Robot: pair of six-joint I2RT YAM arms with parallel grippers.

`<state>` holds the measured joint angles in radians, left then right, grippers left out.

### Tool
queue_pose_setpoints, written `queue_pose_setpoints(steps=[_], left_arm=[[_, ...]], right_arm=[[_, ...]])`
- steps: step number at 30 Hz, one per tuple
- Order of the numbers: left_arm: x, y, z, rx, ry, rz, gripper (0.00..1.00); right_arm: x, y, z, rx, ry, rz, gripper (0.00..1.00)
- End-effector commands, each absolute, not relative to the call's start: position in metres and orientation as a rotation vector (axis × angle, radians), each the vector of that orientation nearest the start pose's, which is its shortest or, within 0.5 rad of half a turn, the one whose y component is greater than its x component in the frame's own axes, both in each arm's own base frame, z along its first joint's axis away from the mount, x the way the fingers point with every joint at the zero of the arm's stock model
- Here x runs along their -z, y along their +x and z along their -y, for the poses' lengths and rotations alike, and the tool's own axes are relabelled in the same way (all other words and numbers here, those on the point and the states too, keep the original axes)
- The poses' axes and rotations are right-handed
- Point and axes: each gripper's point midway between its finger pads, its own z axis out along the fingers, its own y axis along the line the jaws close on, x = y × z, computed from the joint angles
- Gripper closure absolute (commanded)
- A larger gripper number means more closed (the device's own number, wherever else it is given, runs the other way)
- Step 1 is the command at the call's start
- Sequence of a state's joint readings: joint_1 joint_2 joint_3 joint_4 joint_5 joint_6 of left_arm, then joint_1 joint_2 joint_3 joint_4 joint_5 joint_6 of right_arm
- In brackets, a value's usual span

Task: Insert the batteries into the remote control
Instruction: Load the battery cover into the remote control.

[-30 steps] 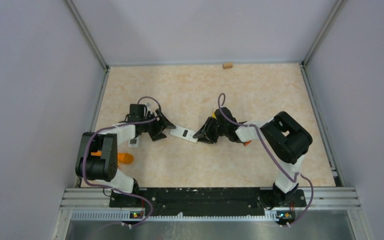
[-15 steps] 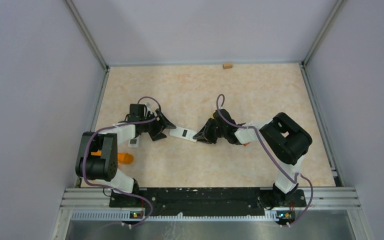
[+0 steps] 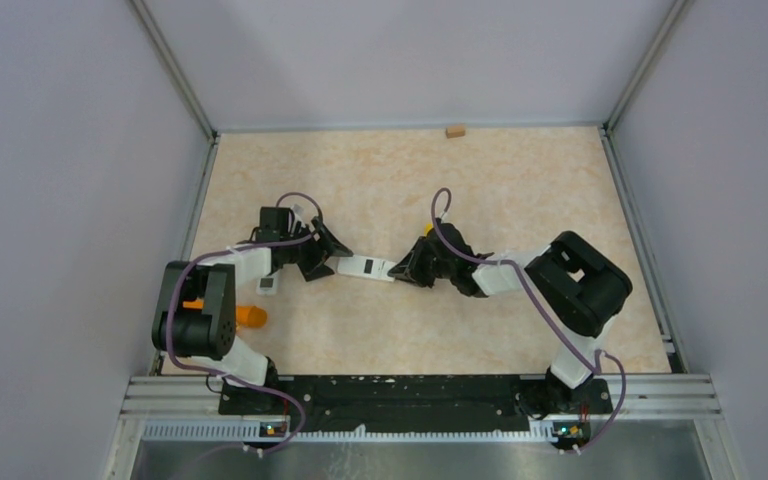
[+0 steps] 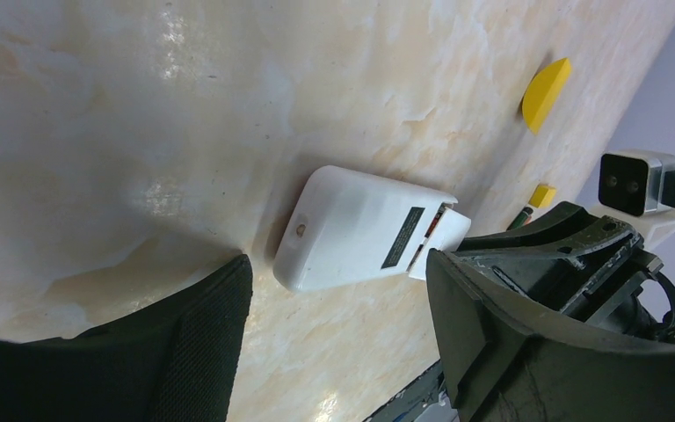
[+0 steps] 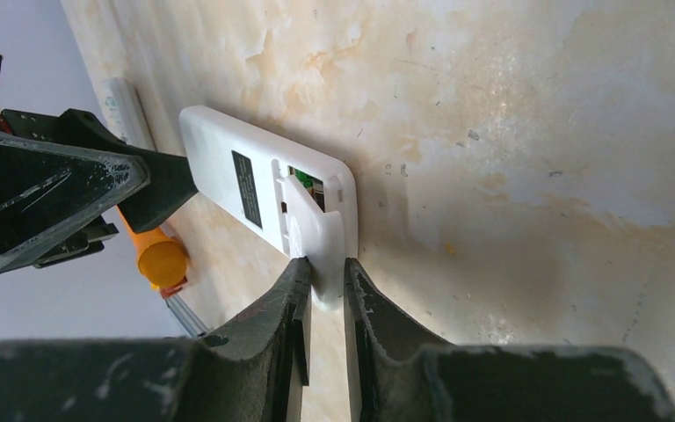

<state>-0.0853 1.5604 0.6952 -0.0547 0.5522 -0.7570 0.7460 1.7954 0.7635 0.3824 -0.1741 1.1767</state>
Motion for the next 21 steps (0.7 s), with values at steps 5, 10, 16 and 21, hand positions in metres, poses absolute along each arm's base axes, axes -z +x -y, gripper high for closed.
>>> queue_pose_setpoints(steps=[5, 10, 16, 21], left_arm=[[-0.035, 0.316, 0.136, 0.955, -0.625, -2.546, 0.25], [-0.034, 0.315, 0.137, 0.959, -0.625, -2.552, 0.26], [-0.033, 0.315, 0.137, 0.963, -0.626, -2.557, 0.27], [-0.031, 0.315, 0.138, 0.970, -0.625, -2.563, 0.28]], right_arm=[[-0.052, 0.286, -0.351, -1.129, 0.335, -2.399, 0.97], [-0.060, 0.290, -0.355, -1.146, 0.236, -2.340, 1.00], [-0.063, 0.291, -0.354, -1.148, 0.221, -2.307, 1.00], [-0.062, 0.293, -0.360, -1.190, 0.254, -2.305, 1.00]])
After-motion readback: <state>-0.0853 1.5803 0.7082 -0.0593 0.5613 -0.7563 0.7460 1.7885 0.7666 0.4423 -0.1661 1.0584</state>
